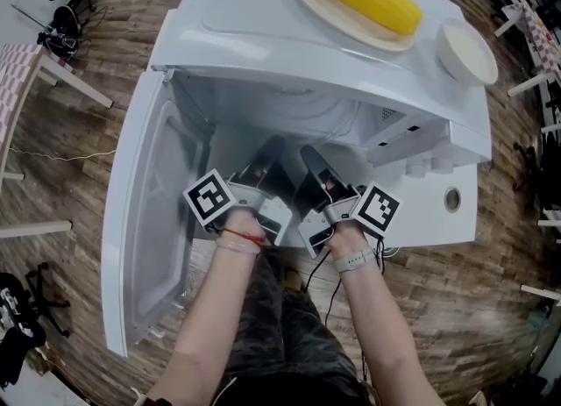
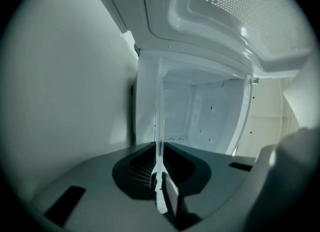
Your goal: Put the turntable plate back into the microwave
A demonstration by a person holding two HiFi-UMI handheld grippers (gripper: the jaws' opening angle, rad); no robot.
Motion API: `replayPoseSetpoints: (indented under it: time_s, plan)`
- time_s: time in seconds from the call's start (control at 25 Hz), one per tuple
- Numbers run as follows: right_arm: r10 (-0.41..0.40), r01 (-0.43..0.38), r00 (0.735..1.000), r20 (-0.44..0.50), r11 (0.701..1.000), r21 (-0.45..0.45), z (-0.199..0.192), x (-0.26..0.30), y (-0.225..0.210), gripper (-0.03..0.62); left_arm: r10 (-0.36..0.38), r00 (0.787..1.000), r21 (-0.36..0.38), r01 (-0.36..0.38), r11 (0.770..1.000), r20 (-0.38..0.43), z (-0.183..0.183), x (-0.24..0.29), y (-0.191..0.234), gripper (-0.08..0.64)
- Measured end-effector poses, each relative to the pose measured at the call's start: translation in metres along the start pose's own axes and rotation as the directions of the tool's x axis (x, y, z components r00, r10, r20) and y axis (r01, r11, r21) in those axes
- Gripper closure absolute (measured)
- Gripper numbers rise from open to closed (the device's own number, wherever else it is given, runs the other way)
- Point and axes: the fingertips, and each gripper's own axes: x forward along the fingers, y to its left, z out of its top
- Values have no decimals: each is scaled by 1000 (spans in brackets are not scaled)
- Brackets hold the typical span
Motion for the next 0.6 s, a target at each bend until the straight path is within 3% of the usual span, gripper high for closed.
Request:
replayPoseSetpoints:
  time_s: [0.6]
  plan:
    - [-19,19,1000,18,999,44,5,6,-7,545,10,1000,29,-10,1000,-4,1,4,2,522]
